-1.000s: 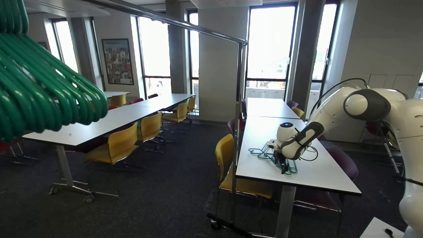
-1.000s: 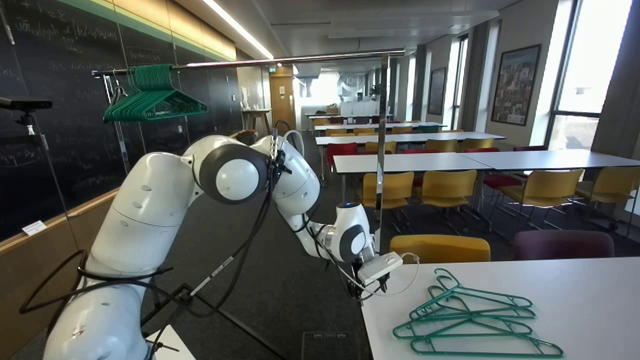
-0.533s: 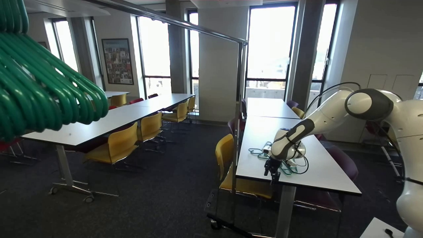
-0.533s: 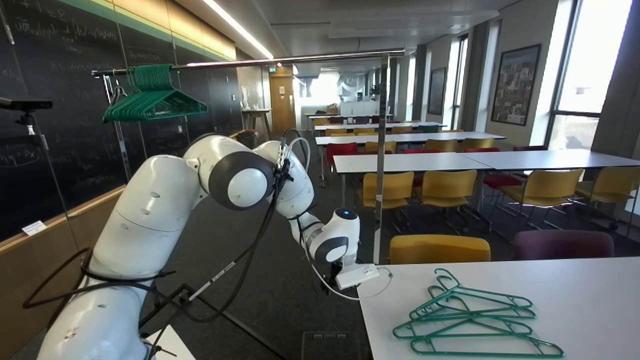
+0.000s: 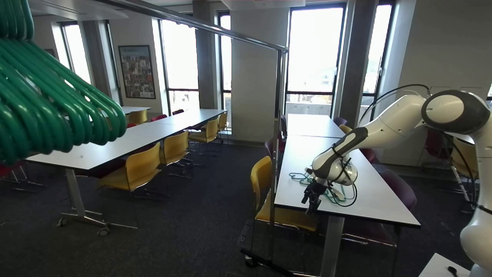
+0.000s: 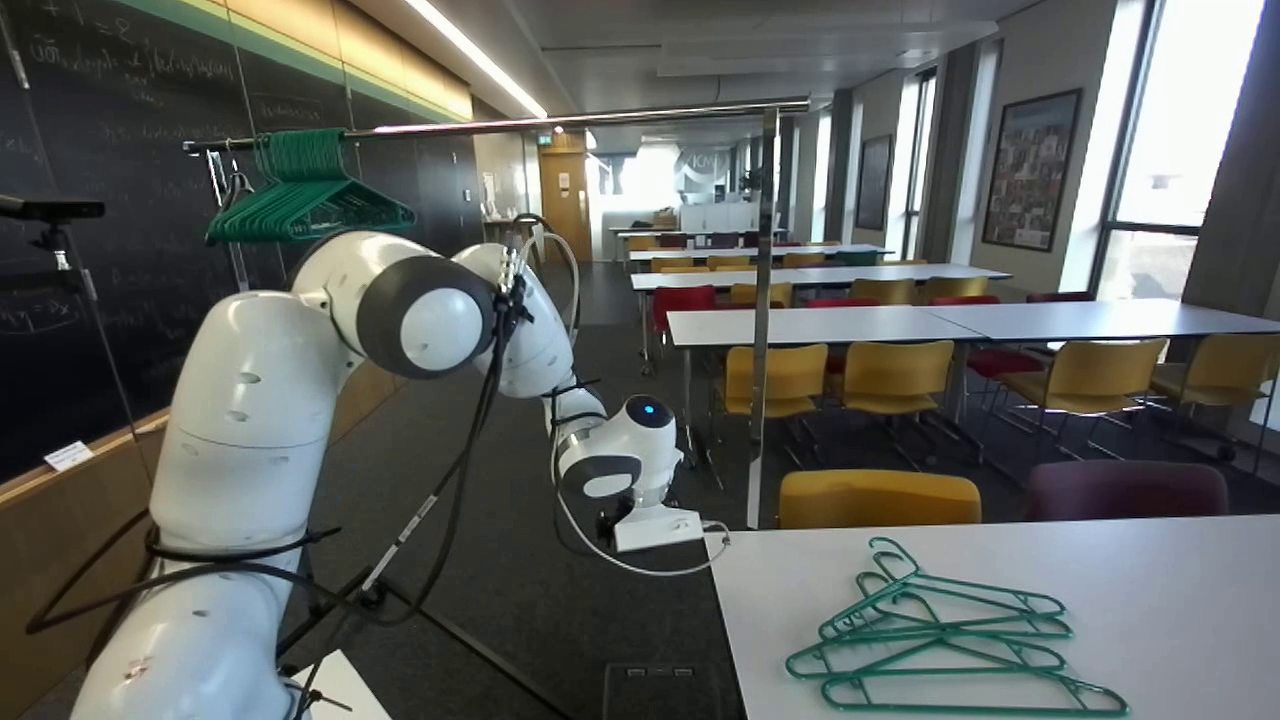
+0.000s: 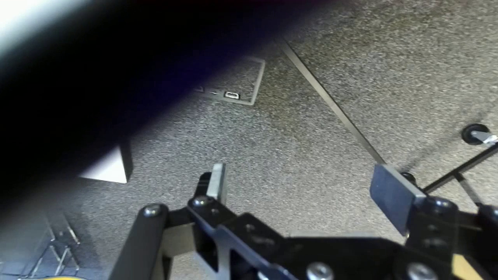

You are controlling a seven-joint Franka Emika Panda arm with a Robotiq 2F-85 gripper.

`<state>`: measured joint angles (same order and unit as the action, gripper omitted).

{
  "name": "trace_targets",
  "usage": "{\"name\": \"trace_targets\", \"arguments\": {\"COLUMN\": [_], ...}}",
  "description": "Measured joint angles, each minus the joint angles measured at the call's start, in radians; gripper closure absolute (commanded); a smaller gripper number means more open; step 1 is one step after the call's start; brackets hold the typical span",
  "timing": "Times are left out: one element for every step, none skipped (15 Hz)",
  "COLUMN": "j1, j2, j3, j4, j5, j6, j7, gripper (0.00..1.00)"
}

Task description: Put one green hanger on the table

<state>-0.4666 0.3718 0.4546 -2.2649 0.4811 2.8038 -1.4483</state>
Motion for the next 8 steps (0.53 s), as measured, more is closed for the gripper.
{"name": "trace_targets", "arguments": {"j1": [0.020, 0.044, 0.063, 0.078, 0.092, 0.102, 0.104, 0.101], "j2": [-0.041, -0.082, -0.121, -0.158, -0.192, -0.224, -0.248, -0.270], "j3": [-0.021, -0.048, -0.072, -0.095, -0.118, -0.138, -0.146, -0.144], "j4": [-0.035, -0.070, -0.104, -0.139, -0.170, -0.199, -0.220, -0.229], "j5": [0.002, -0.001, -0.018, -0.051, -0.090, -0.127, -0.153, -0.150], "j6": [0.040, 0.075, 0.110, 0.132, 0.136, 0.126, 0.100, 0.024], "j7": [0.008, 0.022, 0.046, 0.080, 0.117, 0.147, 0.163, 0.158], "gripper": [0.00, 0.00, 0.00, 0.00, 0.00, 0.00, 0.00, 0.00]}}
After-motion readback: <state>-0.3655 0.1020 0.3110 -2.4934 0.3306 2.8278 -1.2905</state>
